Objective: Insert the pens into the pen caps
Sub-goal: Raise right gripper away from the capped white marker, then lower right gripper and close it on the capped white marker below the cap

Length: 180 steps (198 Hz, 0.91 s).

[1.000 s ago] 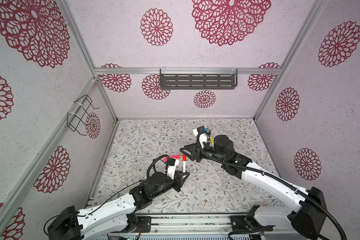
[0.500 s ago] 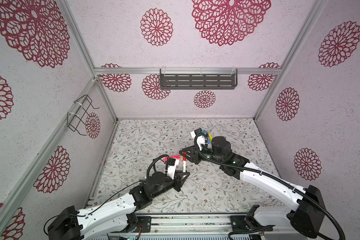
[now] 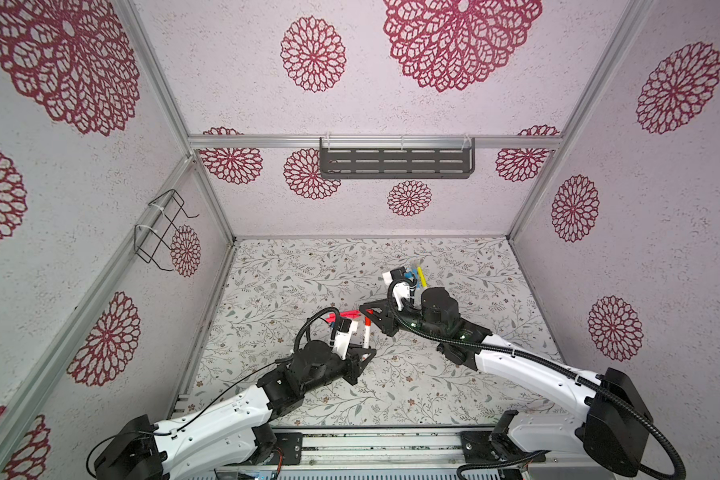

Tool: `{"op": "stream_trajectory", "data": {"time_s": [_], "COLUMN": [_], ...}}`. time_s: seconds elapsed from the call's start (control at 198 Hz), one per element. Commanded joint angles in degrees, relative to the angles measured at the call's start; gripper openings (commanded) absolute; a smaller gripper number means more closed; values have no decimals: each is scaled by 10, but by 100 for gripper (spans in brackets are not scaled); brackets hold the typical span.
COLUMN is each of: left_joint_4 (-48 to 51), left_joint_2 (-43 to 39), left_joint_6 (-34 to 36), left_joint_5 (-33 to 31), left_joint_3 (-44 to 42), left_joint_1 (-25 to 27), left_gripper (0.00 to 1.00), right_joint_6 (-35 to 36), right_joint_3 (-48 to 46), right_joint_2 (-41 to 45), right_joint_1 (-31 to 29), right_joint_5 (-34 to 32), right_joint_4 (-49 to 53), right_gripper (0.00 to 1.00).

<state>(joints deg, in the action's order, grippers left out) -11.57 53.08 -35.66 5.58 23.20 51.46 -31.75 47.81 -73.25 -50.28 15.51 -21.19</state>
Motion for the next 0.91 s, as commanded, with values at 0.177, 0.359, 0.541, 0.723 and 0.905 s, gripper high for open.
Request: {"op": "stream_trajectory", "data": {"time_s": [0.177,0.359,0.541,0.723,0.905], "left_joint_4": [-145,-167,-155,-92,-105], "left_joint_2": [-37,-50,-62,-62,-15], "left_joint_6": [-32,-58,-63,-43,-38], "left_joint_5": [68,114,121,91,113], "left_joint_3": [42,44,44,50,27], "left_joint_1": [-92,-131,-156,-156,-152], "left_gripper": [0,0,0,0,0], "right_joint_6": [-12,-29,-33,-27,-17], "right_joint_3": [-127,-182,-198,-173,-150], "right_joint_2": [-20,-36,-25,-3,82], "right_joint_1": [-116,-151,-152,-151,-103], "right_joint_5": [31,68,67,20,37], "right_joint_4": [-14,-87,-85,-23,-6], "right_gripper": [0,0,0,0,37]}}
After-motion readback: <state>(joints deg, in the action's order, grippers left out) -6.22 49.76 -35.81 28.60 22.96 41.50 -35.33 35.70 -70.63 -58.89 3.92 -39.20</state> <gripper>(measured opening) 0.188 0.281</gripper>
